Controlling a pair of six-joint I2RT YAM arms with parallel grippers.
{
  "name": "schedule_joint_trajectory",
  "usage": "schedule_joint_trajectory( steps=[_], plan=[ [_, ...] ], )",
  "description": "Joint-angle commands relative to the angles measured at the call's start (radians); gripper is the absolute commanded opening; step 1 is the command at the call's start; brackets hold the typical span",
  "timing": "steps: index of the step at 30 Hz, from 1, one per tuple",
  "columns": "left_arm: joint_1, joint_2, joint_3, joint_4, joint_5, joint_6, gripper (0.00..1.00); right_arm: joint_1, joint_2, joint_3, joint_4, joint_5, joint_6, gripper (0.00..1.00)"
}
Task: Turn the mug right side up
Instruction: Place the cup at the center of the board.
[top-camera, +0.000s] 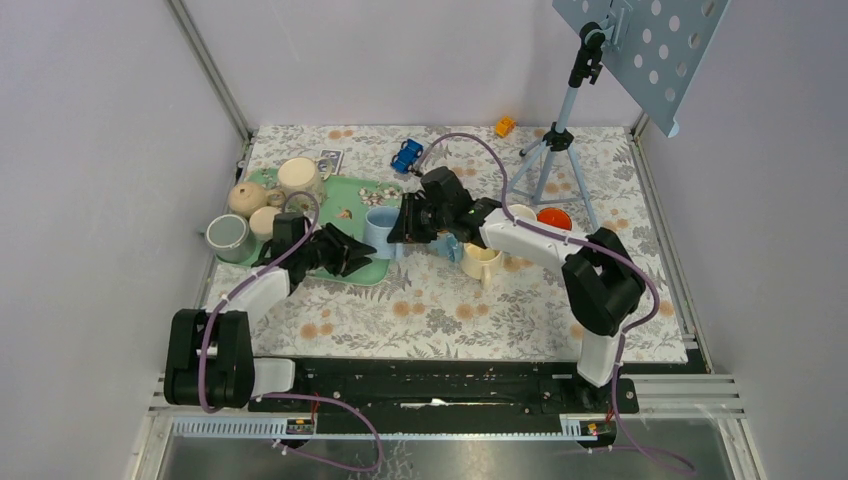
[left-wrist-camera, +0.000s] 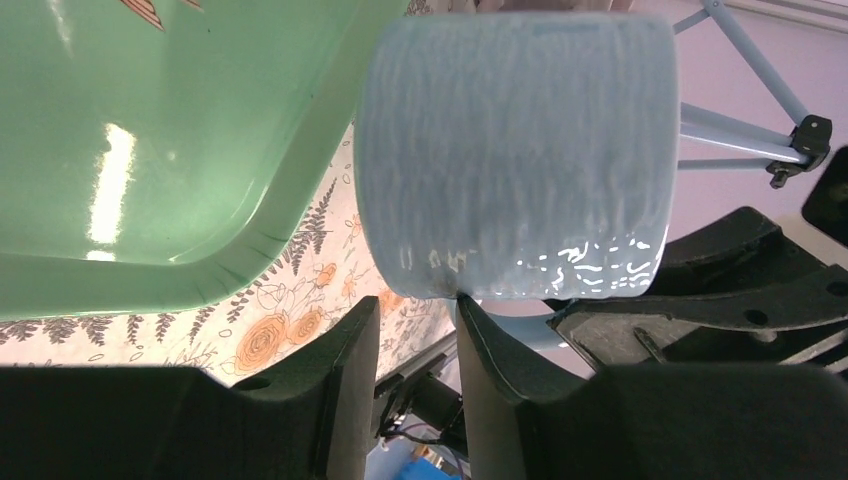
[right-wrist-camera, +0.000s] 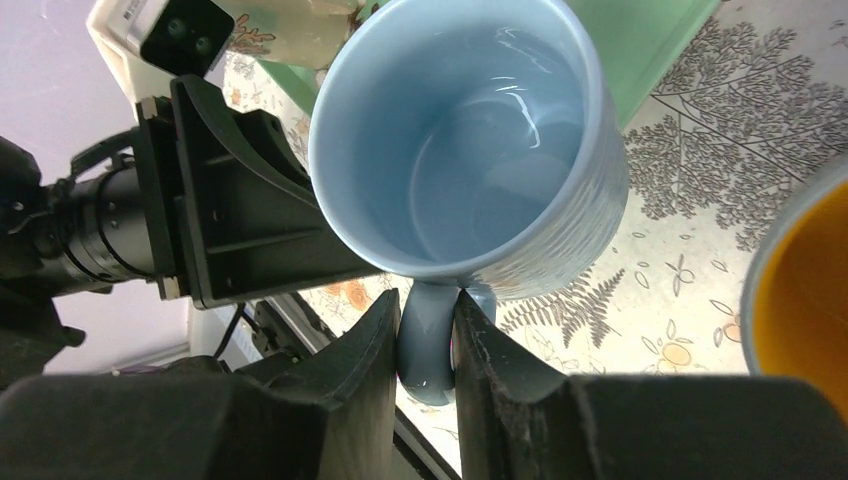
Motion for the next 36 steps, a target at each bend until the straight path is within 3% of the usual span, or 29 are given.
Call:
schedule_joint_trajectory(
  steps=[1,16,28,36],
  plan=[
    [0.009,-0.042,0.063,-0.039,-0.084,0.079,0.39,0.035,-0.136,0.051,0.04,-0.067,-0.074,0.0],
    [0.009,-0.071,0.124,-0.1,-0.114,0.136,0.54,0.047,-0.267,-0.081,-0.024,-0.09,-0.152,0.0],
    [0.009,-0.062,0.156,-0.108,-0.115,0.141,0.57,0.047,-0.404,-0.202,-0.086,-0.043,-0.188,0.0],
    [0.009,-0.054,0.172,-0.109,-0.109,0.14,0.58,0.052,-0.483,-0.318,-0.038,0.045,-0.219,0.0]
  ],
)
